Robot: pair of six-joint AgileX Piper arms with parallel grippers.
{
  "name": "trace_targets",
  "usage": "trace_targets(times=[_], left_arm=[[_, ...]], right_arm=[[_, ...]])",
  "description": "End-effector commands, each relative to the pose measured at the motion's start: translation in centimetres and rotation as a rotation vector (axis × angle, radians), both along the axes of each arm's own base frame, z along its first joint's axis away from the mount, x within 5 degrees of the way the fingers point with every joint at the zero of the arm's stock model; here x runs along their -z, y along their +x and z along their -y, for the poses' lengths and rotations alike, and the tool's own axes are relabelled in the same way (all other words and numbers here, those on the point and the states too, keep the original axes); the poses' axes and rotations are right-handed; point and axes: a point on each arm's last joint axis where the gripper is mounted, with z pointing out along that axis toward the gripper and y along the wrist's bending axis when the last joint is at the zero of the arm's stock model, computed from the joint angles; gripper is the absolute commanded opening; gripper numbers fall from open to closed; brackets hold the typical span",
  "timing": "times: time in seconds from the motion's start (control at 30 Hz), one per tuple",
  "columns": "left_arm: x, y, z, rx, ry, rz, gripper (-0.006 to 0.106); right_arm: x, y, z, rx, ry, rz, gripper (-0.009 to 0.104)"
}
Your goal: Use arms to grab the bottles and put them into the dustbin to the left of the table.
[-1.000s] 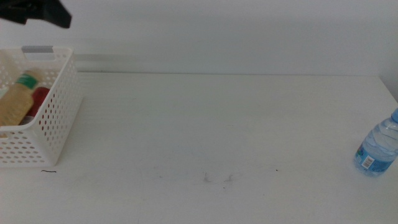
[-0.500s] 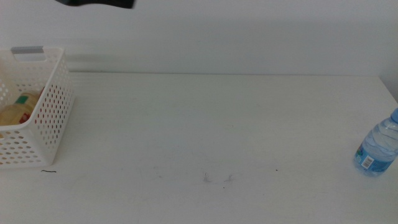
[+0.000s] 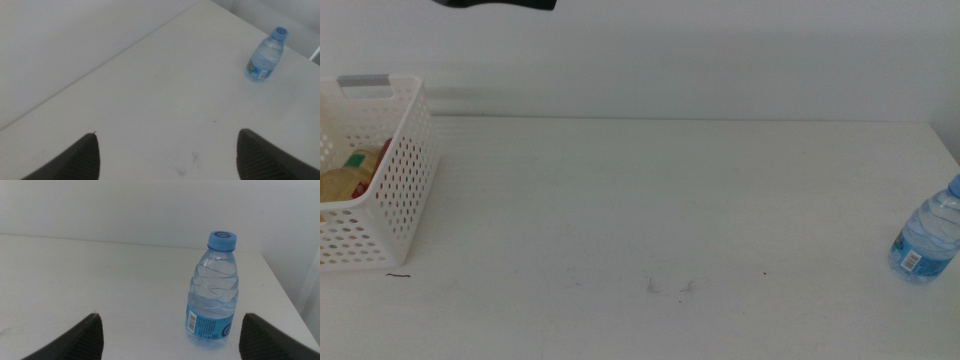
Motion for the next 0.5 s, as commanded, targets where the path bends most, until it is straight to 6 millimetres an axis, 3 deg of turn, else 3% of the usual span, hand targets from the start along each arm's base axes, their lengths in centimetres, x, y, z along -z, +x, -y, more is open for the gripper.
trace_targets(times=[0.0,0.23,0.47], left_arm=[[-0.23,-0.06,-0.01,-0.009,-0.012,0.029,0.094],[-0.38,0.08,-0.02,-0.02,-0.023,0.046,0.094],[-0.39,0.09,-0.02,-0.021,-0.024,0.047,0.094]], right_arm=[[0.0,0.0,0.03,0.003,-0.01,0.011,0.088],[-0.39,0.05,0.07,0.001,-0.065,0.058,0.088],[-0.11,0.69,0.44,0.055,-0.009,-0.006,0.088]])
